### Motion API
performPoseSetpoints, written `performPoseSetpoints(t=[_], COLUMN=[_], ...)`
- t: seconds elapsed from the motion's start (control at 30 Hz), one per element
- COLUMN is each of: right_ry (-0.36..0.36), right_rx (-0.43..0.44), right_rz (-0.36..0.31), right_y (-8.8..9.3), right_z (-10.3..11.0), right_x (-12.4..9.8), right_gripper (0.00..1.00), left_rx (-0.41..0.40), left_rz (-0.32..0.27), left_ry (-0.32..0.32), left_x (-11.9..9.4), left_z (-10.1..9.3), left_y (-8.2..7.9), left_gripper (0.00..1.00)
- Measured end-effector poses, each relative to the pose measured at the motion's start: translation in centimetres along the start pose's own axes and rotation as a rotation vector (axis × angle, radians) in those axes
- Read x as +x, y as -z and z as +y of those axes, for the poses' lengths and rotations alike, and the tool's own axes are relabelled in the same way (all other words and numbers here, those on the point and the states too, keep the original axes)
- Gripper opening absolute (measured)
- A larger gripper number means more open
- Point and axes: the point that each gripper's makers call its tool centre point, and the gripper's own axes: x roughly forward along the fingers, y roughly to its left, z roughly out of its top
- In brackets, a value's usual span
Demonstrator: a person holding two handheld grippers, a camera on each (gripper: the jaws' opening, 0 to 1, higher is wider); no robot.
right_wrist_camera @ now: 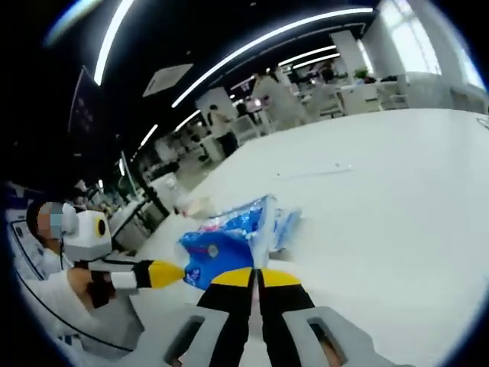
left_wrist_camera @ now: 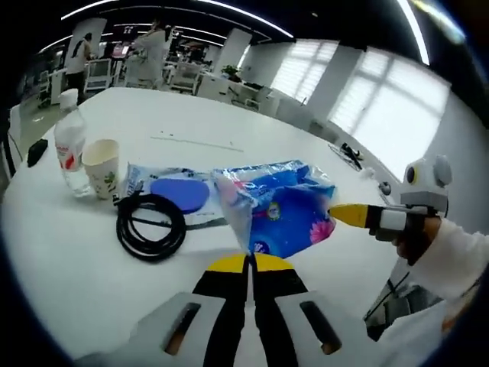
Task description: Arrange the tabletop items into an orderly group along one side of the table until the central work area is clear of visible clutter.
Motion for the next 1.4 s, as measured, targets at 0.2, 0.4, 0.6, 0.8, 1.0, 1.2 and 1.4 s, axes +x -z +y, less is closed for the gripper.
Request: performPoseSetpoints(t=[0.2,0.4,0.6,0.8,1.0,1.2,1.4], right_ry=[0.02,0.046,0.087,0.139,0.158,0.186,0.199], right_rx=[0.046,0.063,0.099,-0.061,-0.023,0.002,0.042], right_rz=[-0.054,-0.083,-0.156,-0.073,-0.021,0.052,0.091], right_y=[-1.8,-3.2,-6.4,-10.1,-9.8,-4.9,-2.6], right_z=[-3.5,-6.1,-7.8,-8.8,-10.3,-11.0,-12.5], right_x=[-1.1,-2.0,-2.1,-0.1,2.0,3.5,5.0], right_gripper=[0.0,0.0,0.0,0.0,0.0,0.0,0.0], left_rx=[0.058,0.118,0.12,0.111,0.017,0.015,-0.051], left_rz=[0.029,0.065,0.07,0.059,0.114,0.179,0.208], left_ry=[0.001,0.019,0.027,0.024,0.013,-0.006,-0.042], left_x=[2.3,5.6,7.8,9.5,11.4,13.4,14.7], left_z=[-2.8,-4.5,-5.2,-4.9,-3.3,-1.6,0.6], left_y=[-1.1,-2.7,-5.9,-9.1,-7.2,-4.6,-3.3], left_gripper=[0.0,0.0,0.0,0.0,0.0,0.0,0.0])
